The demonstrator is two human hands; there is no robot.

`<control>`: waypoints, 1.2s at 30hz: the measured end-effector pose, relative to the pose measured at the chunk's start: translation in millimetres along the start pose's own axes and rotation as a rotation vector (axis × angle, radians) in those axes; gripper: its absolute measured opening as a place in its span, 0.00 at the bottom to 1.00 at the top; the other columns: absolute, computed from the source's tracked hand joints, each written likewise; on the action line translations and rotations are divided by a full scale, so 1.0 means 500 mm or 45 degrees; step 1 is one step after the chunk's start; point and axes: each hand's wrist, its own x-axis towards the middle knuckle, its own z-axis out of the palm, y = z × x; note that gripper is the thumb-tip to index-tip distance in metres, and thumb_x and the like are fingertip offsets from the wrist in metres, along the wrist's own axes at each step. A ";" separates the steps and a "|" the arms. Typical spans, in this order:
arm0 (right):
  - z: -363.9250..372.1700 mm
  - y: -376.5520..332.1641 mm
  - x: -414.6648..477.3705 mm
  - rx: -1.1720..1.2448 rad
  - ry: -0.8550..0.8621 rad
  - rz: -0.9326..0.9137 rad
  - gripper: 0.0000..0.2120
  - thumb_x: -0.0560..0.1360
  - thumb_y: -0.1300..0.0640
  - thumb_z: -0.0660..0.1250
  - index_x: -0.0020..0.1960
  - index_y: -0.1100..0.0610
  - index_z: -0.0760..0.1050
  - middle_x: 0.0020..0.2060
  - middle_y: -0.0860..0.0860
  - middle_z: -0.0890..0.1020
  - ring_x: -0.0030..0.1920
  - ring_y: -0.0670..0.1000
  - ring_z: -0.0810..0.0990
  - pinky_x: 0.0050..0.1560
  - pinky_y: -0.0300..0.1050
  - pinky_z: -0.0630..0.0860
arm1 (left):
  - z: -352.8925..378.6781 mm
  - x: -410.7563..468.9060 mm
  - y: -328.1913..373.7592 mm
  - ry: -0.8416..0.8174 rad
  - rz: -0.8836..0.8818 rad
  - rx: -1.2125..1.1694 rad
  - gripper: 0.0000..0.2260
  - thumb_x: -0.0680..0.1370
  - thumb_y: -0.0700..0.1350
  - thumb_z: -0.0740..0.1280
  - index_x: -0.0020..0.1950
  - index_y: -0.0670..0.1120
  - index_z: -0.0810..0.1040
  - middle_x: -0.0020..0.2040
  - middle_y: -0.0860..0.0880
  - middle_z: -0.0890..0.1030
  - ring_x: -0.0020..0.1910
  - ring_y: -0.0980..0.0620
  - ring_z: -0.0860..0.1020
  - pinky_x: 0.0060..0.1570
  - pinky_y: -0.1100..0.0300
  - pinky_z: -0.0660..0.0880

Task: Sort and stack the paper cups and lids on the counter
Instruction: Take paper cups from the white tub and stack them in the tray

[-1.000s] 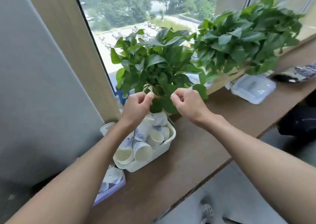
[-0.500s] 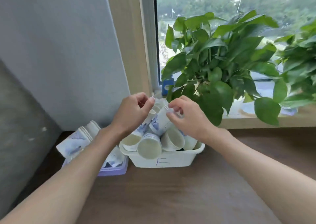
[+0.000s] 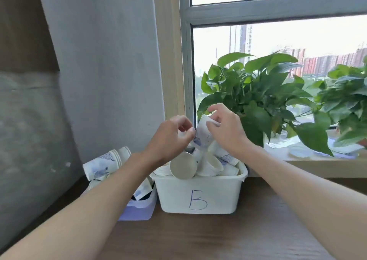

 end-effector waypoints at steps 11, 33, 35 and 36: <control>-0.065 -0.128 -0.047 0.255 -0.058 -0.108 0.12 0.74 0.65 0.68 0.56 0.57 0.74 0.42 0.47 0.80 0.42 0.45 0.77 0.48 0.42 0.74 | -0.018 -0.063 0.046 0.017 -0.202 -0.227 0.33 0.68 0.60 0.77 0.68 0.58 0.67 0.58 0.56 0.77 0.55 0.65 0.75 0.51 0.69 0.72; 0.083 -0.032 -0.202 -0.444 -0.366 -0.143 0.20 0.66 0.47 0.75 0.56 0.47 0.76 0.60 0.47 0.68 0.63 0.51 0.65 0.57 0.43 0.55 | 0.063 -0.396 -0.150 0.271 -0.564 -0.524 0.30 0.66 0.58 0.77 0.61 0.78 0.66 0.53 0.58 0.82 0.48 0.61 0.80 0.46 0.69 0.75; 0.096 -0.017 -0.199 -0.513 -0.364 -0.191 0.21 0.65 0.47 0.75 0.56 0.46 0.75 0.62 0.47 0.68 0.63 0.51 0.66 0.57 0.44 0.54 | 0.084 -0.401 -0.164 0.251 -0.576 -0.544 0.32 0.66 0.60 0.76 0.66 0.72 0.67 0.52 0.61 0.82 0.48 0.59 0.81 0.46 0.68 0.75; 0.100 -0.012 -0.198 -0.533 -0.346 -0.211 0.21 0.65 0.47 0.74 0.56 0.47 0.75 0.62 0.47 0.69 0.63 0.52 0.66 0.57 0.44 0.54 | 0.092 -0.401 -0.169 0.244 -0.583 -0.553 0.33 0.66 0.60 0.76 0.68 0.70 0.67 0.52 0.62 0.82 0.48 0.59 0.81 0.45 0.68 0.75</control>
